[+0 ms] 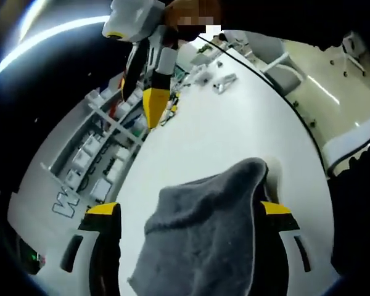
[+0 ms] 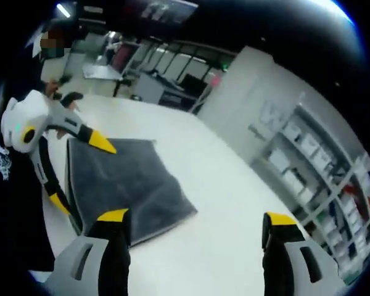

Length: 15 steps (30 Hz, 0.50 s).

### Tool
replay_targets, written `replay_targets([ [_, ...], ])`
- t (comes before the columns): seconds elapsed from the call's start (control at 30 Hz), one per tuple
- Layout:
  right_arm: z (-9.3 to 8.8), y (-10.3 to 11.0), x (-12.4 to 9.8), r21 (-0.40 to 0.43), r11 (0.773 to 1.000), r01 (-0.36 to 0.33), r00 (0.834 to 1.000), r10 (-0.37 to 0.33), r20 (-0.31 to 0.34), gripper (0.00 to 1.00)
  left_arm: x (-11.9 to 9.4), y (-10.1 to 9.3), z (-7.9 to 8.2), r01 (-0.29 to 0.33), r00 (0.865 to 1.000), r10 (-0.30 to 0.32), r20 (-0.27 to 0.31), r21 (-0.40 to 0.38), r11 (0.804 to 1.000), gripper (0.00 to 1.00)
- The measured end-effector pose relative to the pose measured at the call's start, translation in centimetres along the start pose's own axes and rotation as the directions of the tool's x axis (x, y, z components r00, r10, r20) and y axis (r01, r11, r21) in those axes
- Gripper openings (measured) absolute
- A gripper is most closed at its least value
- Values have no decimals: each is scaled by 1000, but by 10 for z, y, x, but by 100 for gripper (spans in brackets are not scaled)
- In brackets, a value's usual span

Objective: Open the folded towel by lifting each exposed corner and separating the folded layers until the towel lies flat within the target outline without major curled edges

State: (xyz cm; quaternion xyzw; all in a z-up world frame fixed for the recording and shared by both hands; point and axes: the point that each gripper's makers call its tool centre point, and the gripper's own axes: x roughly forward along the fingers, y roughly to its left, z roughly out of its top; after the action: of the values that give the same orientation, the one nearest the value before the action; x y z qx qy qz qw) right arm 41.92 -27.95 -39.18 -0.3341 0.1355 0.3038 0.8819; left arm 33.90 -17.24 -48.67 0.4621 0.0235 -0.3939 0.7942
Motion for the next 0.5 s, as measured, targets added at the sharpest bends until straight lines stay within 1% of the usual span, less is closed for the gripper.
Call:
replay_targets([
  [0.13,3,-4,6,-1,1000,-7,1000,7,5,88,5,0,0,-2,1000,2,-2,17,1000,87],
  [0.2,4,-6,10,-10,1000,-9,1000,9,3,87,7,3,-2,-30,999,32,-19,61,998,87],
  [0.23,4,-7,11,-13,1000,-9,1000,9,1,87,9,2,-2,-28,999,29,-19,57,998,87],
  [0.27,5,-8,13,-20,1000,-9,1000,9,-3,87,9,2,-1,-20,1000,21,-19,49,999,87],
  [0.3,5,-9,15,-35,999,-10,1000,10,-8,87,10,-1,1,-4,1000,4,-13,15,1000,87],
  [0.33,5,-9,16,-42,999,-17,1000,16,-15,87,10,0,1,1,1000,-1,-14,1,1000,87],
  [0.37,5,-8,17,-45,998,-31,999,30,-22,87,11,0,2,3,1000,-3,-17,6,1000,87],
  [0.43,4,-4,20,-52,996,-66,997,64,-39,87,11,0,1,8,999,-7,-40,20,1000,87],
  [0.47,2,-1,22,-66,993,-96,994,92,-61,87,11,-2,-2,27,998,-26,-65,11,1000,87],
  [0.5,0,1,23,-74,991,-113,992,107,-72,87,11,-7,-4,57,995,-58,-84,-12,998,88],
])
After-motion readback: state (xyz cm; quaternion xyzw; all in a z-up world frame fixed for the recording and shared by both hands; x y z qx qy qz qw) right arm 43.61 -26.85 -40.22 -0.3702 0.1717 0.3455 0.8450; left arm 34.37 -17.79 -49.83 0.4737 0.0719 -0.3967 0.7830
